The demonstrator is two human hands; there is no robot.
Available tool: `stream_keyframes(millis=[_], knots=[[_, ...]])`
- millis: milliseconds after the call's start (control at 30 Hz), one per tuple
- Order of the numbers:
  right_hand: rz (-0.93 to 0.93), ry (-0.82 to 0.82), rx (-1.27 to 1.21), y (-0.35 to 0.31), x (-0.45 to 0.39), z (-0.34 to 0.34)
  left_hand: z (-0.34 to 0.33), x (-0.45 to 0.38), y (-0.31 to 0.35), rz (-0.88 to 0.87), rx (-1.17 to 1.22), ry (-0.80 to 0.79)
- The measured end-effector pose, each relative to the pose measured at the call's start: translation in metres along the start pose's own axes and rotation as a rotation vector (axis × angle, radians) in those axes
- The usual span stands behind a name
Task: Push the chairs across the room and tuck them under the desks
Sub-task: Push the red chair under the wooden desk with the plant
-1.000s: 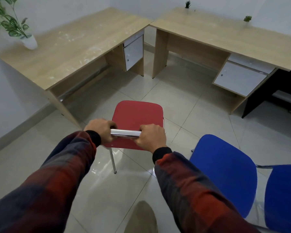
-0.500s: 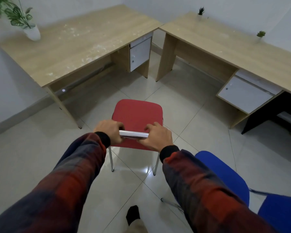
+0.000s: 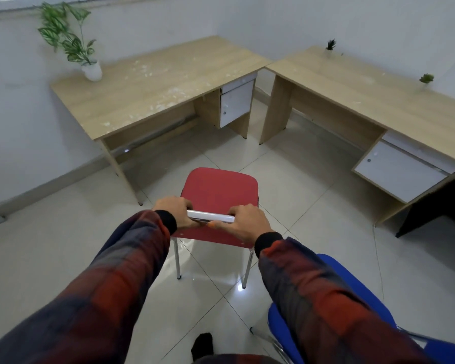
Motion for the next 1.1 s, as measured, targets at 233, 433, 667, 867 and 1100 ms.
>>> stream_keyframes(millis=[233, 433, 667, 867, 1100], knots=[[0.102, -0.094, -0.019, 0.028, 0.019, 0.013, -0.014, 0.036, 0.038, 0.066, 0.105, -0.045], [0.174, -0.097, -0.043, 0.047, 0.026, 0.023, -0.011, 0.057, 0.063, 0.134, 0.201, -0.043], [0.217, -0.107, -0.052, 0.053, 0.015, 0.027, -0.014, 0.047, 0.055, 0.238, 0.323, -0.007], [0.208, -0.090, -0.068, 0.082, -0.017, 0.049, -0.006, 0.016, 0.080, 0.330, 0.283, 0.139], [0.175, -0.062, -0.066, 0.080, -0.052, 0.048, 0.006, -0.017, 0.063, 0.334, 0.271, 0.160]])
Point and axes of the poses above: each hand's wrist, its own x-axis away from the middle knuckle, its own z-axis out of the back of the hand, y = z × x, the point moved 5 cm from there along -x, towards the middle knuckle, and after that the axes turned 5 degrees about -x, right-handed, at the moved point
